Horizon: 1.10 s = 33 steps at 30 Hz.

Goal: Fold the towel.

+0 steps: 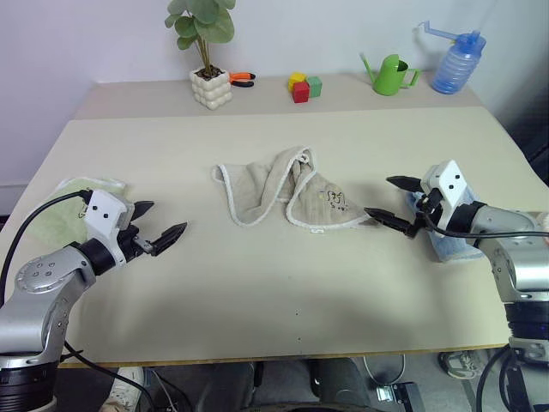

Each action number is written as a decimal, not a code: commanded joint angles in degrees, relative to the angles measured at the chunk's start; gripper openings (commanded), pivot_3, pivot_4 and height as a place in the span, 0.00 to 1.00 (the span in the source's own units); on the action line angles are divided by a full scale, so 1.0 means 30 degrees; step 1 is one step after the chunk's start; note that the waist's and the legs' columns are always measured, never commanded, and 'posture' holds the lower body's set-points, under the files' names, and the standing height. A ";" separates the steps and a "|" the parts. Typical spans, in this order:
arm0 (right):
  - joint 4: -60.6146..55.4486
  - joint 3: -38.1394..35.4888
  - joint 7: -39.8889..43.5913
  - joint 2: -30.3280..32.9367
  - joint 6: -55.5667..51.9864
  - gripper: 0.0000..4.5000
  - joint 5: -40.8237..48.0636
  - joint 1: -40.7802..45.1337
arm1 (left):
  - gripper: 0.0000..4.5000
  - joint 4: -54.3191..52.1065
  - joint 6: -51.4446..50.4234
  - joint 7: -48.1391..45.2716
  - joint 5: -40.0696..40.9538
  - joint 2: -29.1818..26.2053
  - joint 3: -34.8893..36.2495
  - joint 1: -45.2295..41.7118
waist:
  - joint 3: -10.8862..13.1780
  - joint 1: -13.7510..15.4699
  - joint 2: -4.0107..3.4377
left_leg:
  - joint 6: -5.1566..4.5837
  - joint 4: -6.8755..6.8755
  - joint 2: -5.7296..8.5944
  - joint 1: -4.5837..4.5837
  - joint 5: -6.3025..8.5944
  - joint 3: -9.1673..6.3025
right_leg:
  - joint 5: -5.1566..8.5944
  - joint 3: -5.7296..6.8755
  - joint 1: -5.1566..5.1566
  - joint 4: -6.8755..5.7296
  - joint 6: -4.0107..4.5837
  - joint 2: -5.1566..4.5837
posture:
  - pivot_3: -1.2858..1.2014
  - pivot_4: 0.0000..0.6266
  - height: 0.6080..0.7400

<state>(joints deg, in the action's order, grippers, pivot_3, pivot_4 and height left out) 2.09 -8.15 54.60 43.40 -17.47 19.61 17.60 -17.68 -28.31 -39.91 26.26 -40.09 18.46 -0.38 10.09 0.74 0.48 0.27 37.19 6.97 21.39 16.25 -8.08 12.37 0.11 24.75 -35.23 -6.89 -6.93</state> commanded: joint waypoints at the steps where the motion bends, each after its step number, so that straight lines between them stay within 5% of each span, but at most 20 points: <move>1: -0.1063 -0.0632 0.0021 0.0314 -0.0025 1.00 0.0410 0.0012 | 1.00 -0.0361 0.0087 -0.0060 0.0106 0.0001 -0.0161 -0.0246 | 0.0000 0.0000 0.0000 | 0.0000 0.0000 0.0000 0.0000 0.0000 0.0000 | 0.0000 -0.0001 0.0000 -0.0001 0.0000 0.0000 | 0.52 0.24 0.93; 23: -0.2953 0.0335 -0.0686 -0.0783 -0.0837 1.00 0.0695 -0.0428 | 1.00 -0.0995 -0.0046 -0.0693 -0.0078 -0.0002 -0.2402 -0.0498 | -0.0001 -0.0001 0.0002 | 0.0000 0.0001 -0.0001 0.0000 0.0000 0.0000 | -0.0001 -0.0002 0.0000 -0.0002 0.0001 0.0001 | 0.52 0.24 0.93; 29: -0.4467 0.1017 -0.1154 -0.1562 -0.1725 1.00 0.0962 -0.0817 | 1.00 -0.1086 -0.0047 -0.1461 -0.1209 0.0023 -0.5501 -0.1423 | -0.0002 0.0012 0.0002 | 0.0000 0.0000 -0.0001 0.0000 0.0000 0.0000 | -0.0001 -0.0004 0.0001 -0.0003 0.0002 0.0002 | 0.52 0.24 0.93; 33: -0.5324 0.1274 -0.1611 -0.1990 -0.2342 1.00 0.1160 -0.0900 | 1.00 0.0480 0.1719 -0.0811 -0.4670 0.0889 -0.9140 -0.3596 | -0.0001 0.0084 0.0001 | 0.0000 0.0014 0.0009 0.0002 0.0000 -0.0004 | -0.0003 -0.0005 -0.0012 0.0003 -0.0001 -0.0001 | 0.52 0.24 0.93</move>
<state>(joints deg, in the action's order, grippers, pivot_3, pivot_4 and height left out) -10.72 -4.08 50.43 37.96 -23.93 21.66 14.53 -17.44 -26.21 -43.28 16.95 -37.91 -5.50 -8.96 10.09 0.99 0.48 0.27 37.24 7.02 21.39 16.25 -8.10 12.35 0.09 24.70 -35.21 -6.91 -6.93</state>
